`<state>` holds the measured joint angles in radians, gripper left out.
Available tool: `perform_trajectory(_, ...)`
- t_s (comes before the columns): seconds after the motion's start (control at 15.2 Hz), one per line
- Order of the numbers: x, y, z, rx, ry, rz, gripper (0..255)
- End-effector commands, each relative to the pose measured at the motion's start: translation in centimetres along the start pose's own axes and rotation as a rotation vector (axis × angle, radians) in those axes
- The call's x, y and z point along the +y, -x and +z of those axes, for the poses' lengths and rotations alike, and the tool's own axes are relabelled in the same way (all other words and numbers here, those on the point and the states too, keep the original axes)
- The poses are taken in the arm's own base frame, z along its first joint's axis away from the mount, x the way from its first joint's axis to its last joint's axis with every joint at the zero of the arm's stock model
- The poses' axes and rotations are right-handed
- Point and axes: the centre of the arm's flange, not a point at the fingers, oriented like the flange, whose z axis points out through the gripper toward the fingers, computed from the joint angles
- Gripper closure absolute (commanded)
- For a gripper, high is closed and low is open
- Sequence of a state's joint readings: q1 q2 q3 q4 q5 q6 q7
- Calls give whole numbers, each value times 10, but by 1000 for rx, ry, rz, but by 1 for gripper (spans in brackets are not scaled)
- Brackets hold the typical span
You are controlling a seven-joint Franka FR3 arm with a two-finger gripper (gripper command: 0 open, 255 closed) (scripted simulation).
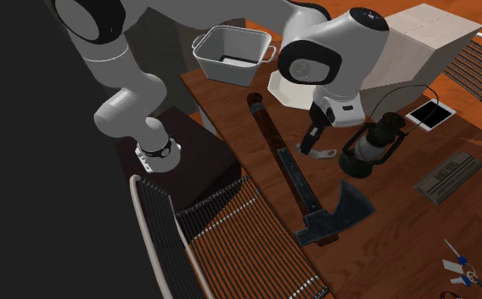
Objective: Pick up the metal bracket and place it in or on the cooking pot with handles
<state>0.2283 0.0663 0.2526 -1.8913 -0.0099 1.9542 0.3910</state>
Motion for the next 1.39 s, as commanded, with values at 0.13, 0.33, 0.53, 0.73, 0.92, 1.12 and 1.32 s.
perform_trajectory(0.13,-14,-11,15,-1,0,-11,0)
perform_trajectory(0.33,-14,-11,31,-1,0,-11,0)
perform_trajectory(0.53,-14,-11,45,-1,0,-11,0)
perform_trajectory(0.73,-14,-11,45,-1,0,-11,0)
perform_trajectory(0.92,-14,-11,45,-1,0,-11,0)
perform_trajectory(1.12,-14,-11,45,-1,0,-11,255)
perform_trajectory(1.32,-14,-11,45,-1,0,-11,255)
